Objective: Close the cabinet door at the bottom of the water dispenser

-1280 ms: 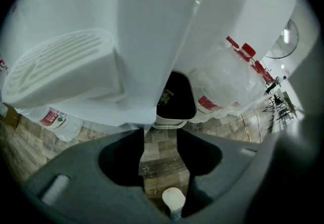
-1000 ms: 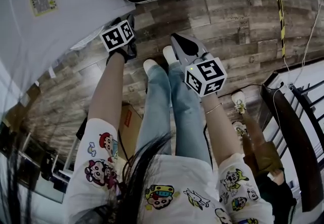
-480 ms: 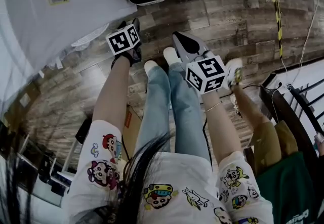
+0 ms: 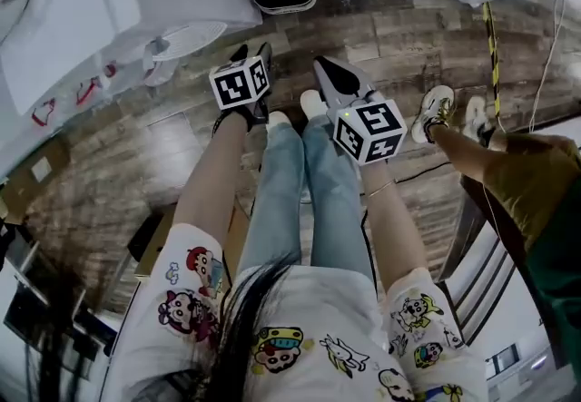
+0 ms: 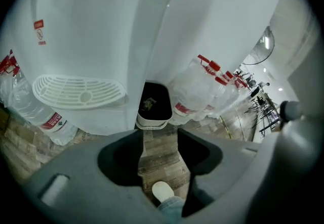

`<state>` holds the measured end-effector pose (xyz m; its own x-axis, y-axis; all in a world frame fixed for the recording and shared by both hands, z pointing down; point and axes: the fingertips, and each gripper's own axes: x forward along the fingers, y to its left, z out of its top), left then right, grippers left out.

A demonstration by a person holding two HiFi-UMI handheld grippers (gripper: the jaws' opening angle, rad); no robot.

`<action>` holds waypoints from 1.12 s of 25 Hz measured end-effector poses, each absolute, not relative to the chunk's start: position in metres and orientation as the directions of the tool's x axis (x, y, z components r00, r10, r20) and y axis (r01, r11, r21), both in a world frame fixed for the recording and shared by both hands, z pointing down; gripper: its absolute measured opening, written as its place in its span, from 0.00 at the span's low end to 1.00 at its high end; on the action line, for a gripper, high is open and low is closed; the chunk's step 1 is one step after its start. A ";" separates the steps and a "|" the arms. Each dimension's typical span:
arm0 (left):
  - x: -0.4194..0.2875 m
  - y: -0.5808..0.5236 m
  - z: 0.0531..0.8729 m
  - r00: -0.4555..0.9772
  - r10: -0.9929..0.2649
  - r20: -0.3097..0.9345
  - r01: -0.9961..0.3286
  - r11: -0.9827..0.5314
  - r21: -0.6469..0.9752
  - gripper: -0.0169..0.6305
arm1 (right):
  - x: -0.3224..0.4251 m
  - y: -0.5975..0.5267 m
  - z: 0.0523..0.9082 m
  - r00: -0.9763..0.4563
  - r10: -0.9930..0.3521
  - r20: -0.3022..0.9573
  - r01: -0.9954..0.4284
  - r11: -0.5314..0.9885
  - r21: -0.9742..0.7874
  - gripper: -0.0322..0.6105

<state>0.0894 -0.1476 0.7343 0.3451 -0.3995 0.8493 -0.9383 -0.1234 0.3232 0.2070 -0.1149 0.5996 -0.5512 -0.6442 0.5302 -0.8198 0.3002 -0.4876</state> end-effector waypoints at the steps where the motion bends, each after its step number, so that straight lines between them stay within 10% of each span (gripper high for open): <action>1: 0.088 -0.143 0.724 0.358 -0.409 0.839 -0.933 -0.132 0.334 0.35 | 0.204 -0.112 0.593 -0.551 -0.646 0.528 -0.820 0.305 -0.483 0.07; 28: 0.022 -0.033 0.239 0.515 -0.829 0.219 -0.830 -0.419 0.367 0.30 | 0.122 -0.032 0.227 -0.696 -0.698 0.166 -0.713 0.647 -0.271 0.07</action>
<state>0.0225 -0.0335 0.2385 0.5152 -0.8286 0.2190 -0.8303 -0.4191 0.3674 0.1225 -0.0321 0.2267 -0.6963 -0.6982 0.1663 -0.7131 0.6467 -0.2706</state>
